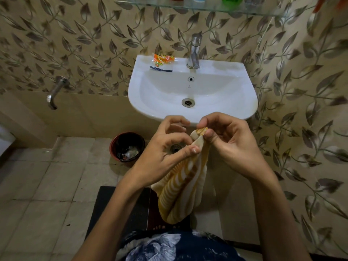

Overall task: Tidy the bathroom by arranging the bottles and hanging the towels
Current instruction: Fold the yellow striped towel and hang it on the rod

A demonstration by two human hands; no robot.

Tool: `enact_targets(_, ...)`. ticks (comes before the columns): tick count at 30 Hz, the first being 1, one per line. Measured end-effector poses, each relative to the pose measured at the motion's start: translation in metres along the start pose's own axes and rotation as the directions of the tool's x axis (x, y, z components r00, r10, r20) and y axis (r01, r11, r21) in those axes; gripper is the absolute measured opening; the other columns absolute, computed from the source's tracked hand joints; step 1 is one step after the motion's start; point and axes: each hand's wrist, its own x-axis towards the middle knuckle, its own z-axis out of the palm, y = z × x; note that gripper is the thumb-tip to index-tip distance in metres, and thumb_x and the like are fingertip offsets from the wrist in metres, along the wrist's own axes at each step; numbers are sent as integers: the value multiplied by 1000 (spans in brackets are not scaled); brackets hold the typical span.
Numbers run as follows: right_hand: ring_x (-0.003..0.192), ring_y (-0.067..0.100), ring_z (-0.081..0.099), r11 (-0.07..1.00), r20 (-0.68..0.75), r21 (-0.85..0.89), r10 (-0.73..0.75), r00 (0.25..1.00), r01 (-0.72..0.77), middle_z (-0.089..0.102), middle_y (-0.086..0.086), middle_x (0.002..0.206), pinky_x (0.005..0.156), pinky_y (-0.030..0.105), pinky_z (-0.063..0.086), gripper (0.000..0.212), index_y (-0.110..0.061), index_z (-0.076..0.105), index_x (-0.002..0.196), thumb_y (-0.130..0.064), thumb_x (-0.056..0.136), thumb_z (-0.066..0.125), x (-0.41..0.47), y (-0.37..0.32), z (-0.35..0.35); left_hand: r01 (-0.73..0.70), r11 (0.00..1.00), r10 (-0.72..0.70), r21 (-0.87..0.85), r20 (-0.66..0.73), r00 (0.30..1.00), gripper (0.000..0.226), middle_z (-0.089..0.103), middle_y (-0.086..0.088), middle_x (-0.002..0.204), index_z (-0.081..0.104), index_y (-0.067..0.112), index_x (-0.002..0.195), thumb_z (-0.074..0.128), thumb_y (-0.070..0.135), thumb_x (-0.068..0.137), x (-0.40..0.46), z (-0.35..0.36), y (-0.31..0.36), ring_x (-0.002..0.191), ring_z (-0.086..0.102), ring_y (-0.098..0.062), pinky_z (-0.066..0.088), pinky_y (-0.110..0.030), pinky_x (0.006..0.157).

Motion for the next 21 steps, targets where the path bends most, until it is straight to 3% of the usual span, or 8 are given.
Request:
enact_targets(2, 73, -2, 65, 1000, 35, -20, -15, 999, 16, 69, -14, 75, 68, 10, 48, 28, -22, 63, 84, 4, 89, 54, 1, -5, -4, -41, 997, 42, -58, 3, 999, 5, 55, 7, 114, 69, 21, 77, 69, 25, 81, 1, 1, 1, 107, 57, -12, 48, -22, 88)
enact_targets(5, 70, -3, 62, 998, -14, -32, -51, 999, 51, 68, -15, 73, 65, 9, 46, 31, -23, 63, 83, 6, 88, 55, 3, -8, -6, -63, 992, 69, -106, 55, 996, 11, 64, -1, 94, 70, 9, 87, 70, 18, 82, 1, 1, 3, 86, 63, -20, 54, -33, 66)
enact_targets(8, 71, -1, 62, 995, -69, -54, -91, 993, 88, 67, -15, 73, 65, 11, 48, 34, -25, 63, 81, 7, 88, 55, 2, -9, -5, -64, 995, 69, -73, 74, 995, 6, 64, 8, 86, 71, 13, 88, 70, 14, 82, 3, 0, 4, 78, 61, -9, 46, -19, 56)
enact_targets(11, 71, -1, 62, 993, -113, -71, -103, 988, 95, 66, -17, 73, 65, 10, 48, 38, -26, 62, 80, 11, 87, 54, 1, -10, -2, -87, 994, 81, 70, 85, 993, 7, 65, 6, 85, 73, 9, 88, 68, 10, 83, 4, -3, -2, 76, 59, 0, 39, -5, 60)
enact_targets(13, 71, -2, 60, 992, -145, -73, -113, 983, 103, 65, -19, 74, 64, 9, 47, 39, -26, 62, 81, 11, 87, 54, 1, -11, -2, -43, 980, 16, 196, 136, 991, 9, 68, -2, 85, 74, 5, 87, 67, 9, 83, 4, -3, -11, 76, 60, -2, 44, -11, 62)
enact_targets(16, 72, -3, 59, 987, -190, -80, -152, 970, 139, 67, -23, 78, 64, 8, 47, 37, -27, 62, 82, 8, 88, 54, 0, -17, -8, 102, 926, -179, 362, 187, 966, 9, 68, -7, 84, 71, 5, 84, 63, 10, 85, -1, -2, -27, 79, 62, -17, 51, -39, 71)
enact_targets(18, 74, -4, 60, 981, -206, -82, -187, 961, 173, 67, -23, 81, 65, 7, 47, 31, -28, 62, 84, 2, 87, 54, -1, -22, -13, 186, 895, -276, 405, 177, 945, 10, 65, 0, 78, 68, 11, 77, 63, 13, 86, -4, -4, -37, 72, 59, -14, 50, -41, 68)
enact_targets(21, 74, -4, 61, 973, -242, -90, -227, 943, 211, 67, -22, 81, 66, 8, 49, 27, -26, 61, 86, 0, 86, 53, -3, -29, -20, 255, 865, -348, 432, 151, 925, 14, 58, 10, 68, 65, 14, 70, 65, 13, 85, -8, -9, -48, 62, 53, -7, 46, -33, 59)
